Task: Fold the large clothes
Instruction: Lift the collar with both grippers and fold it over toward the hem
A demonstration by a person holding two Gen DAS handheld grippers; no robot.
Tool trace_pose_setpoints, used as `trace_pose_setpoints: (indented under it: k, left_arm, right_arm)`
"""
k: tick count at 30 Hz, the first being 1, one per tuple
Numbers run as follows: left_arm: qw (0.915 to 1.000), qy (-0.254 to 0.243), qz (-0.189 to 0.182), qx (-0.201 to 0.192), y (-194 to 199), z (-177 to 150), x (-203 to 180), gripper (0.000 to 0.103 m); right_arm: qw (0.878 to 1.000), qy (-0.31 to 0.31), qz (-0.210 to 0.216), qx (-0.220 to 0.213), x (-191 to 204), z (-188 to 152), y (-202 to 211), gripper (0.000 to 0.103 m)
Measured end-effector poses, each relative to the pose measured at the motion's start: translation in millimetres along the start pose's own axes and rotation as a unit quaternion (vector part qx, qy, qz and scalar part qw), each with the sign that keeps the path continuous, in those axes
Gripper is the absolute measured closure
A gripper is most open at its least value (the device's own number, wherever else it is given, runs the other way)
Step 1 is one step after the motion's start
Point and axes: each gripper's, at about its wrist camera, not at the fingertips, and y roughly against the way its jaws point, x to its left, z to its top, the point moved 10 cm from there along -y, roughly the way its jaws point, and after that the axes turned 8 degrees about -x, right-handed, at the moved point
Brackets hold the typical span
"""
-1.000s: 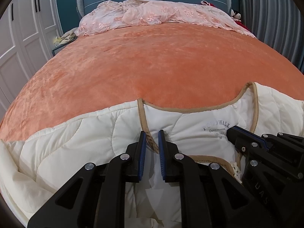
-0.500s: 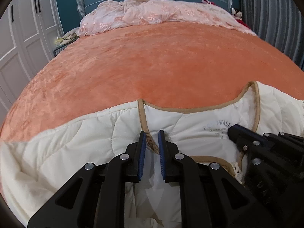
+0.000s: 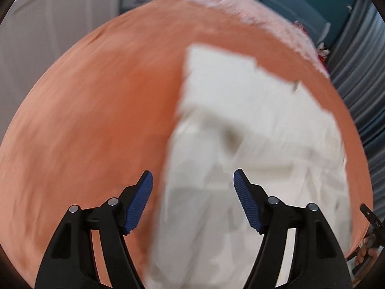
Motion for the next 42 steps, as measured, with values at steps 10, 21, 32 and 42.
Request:
trace_pose_setpoints:
  k: [10,21,32,42]
  left_arm:
    - [0.9964,0.061,-0.045,0.037,23.2,-79.4,4.1,0.037]
    - [0.9988,0.023,-0.042,0.005,87.9,-69.5,-19.8,0.097]
    - [0.993,-0.072,-0.038,0.085,243.7,-165.5,-3.8,0.097]
    - [0.9969,-0.053,-0.05,0.029,273.5,-143.6,-23.5,0.097]
  right_arm:
    - [0.985,-0.139,0.092,0.046,1.4,-74.8,4.4,0.03]
    - [0.988,-0.115,0.107,0.018,32.8,-57.6,51.4,0.093]
    - [0.987,-0.019,0.116,0.113,36.9,-151.4,212.5,0.093]
    - [0.992,-0.005,0.118,0.051,44.6,-111.1,234.2,0.093]
